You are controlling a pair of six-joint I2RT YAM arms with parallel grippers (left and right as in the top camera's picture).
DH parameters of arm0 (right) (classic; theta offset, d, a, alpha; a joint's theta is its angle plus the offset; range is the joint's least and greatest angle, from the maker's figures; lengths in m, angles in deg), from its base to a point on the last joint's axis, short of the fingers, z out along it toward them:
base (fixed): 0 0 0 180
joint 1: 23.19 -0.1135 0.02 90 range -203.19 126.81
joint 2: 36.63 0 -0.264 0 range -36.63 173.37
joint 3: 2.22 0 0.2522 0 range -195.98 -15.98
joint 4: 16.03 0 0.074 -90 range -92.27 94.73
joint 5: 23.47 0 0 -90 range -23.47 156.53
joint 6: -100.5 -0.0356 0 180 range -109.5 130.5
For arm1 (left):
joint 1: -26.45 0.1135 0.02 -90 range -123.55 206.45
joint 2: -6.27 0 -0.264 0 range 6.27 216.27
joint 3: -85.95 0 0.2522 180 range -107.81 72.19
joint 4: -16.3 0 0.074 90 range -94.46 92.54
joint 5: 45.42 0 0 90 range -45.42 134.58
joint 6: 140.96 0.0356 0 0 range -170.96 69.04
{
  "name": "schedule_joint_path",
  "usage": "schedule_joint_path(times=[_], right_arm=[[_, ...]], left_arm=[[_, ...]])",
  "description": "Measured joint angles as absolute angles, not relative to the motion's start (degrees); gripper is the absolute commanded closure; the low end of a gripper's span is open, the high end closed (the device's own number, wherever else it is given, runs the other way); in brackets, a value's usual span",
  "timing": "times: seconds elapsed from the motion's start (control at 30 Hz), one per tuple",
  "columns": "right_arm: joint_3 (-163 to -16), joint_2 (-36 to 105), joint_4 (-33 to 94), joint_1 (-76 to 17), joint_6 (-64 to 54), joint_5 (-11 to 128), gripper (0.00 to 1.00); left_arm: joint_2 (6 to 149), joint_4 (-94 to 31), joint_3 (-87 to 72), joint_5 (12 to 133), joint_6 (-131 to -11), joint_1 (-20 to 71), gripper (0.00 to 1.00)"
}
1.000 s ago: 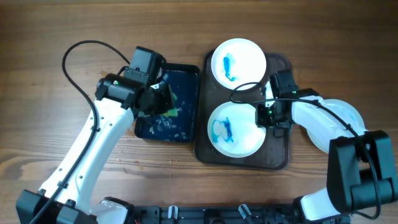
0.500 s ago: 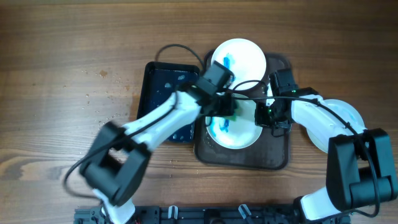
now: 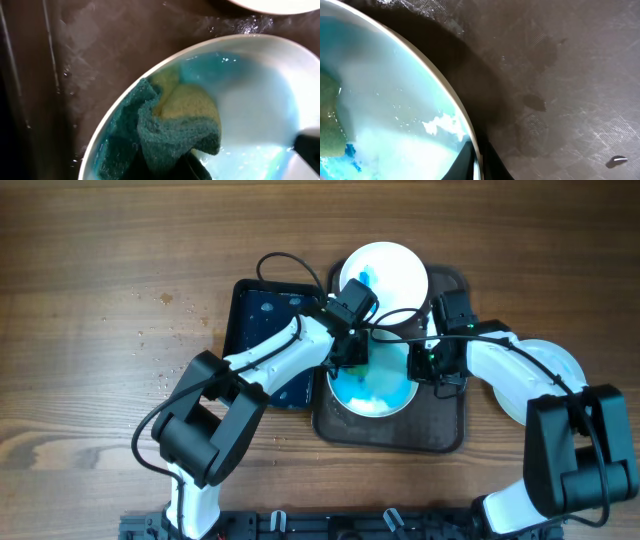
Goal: Clean dirty plates on tray and stack at the side
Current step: 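Scrub the second plate with the sponge in the left gripper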
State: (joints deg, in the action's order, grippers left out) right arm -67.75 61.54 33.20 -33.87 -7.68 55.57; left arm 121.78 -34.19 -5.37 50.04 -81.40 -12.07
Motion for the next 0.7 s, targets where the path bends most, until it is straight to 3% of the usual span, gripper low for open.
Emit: schedule_joint_path(times=[0.1,0.27,0.43,0.53,0.7], right_arm=[[-67.8,61.56,33.26,-33.87,-7.68,55.57,0.94],[-67.88,61.56,33.92,-33.76,-7.68,55.61,0.96],[-67.95,61.56,34.14,-33.76,-7.68,55.61,0.96],[-67.99,61.56,34.25,-33.76,-7.68,55.61,0.96],[-67.99,61.74,34.49,-34.15,-8.35,53.3,0.96]], left_arm=[[121.78,-33.66,-5.31,53.64,-77.49,-11.5,0.96],[122.8,-29.79,-4.06,69.97,-75.19,-9.62,0.96],[122.98,-34.54,-3.88,76.02,-74.58,-11.66,0.96],[122.96,-41.01,-4.43,71.17,-74.54,-11.59,0.96],[121.3,-46.51,-6.14,49.16,-80.13,-13.27,0.96]])
